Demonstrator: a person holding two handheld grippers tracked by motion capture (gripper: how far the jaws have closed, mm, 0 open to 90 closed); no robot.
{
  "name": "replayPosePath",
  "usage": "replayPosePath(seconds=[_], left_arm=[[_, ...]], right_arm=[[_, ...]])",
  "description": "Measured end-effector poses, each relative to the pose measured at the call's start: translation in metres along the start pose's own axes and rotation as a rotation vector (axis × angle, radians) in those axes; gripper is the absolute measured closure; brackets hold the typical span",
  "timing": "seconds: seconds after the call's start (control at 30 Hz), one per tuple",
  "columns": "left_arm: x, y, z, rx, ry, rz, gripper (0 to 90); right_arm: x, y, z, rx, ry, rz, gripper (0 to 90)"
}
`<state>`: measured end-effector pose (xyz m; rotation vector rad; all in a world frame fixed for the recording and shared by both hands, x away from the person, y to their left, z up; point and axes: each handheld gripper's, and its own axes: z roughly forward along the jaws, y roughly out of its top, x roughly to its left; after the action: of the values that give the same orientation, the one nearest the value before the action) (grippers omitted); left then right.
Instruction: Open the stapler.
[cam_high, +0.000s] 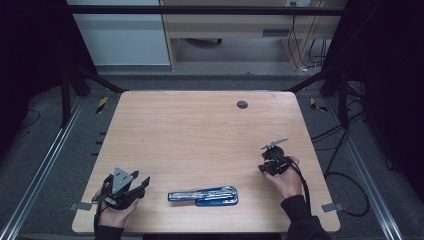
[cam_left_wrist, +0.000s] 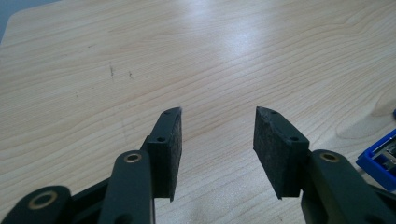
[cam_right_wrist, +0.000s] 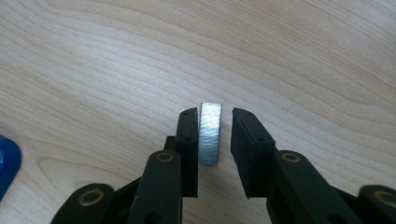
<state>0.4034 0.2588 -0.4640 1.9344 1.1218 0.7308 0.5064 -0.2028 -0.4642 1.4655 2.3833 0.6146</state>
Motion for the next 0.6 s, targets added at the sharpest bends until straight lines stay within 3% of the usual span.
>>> replayPosePath(seconds=[0.6], left_arm=[[-0.001,0.0,0.0,0.007,0.0,0.006,51.8]], right_arm=[[0.002,0.004,0.011,0.039,0.002,-0.002,74.8]])
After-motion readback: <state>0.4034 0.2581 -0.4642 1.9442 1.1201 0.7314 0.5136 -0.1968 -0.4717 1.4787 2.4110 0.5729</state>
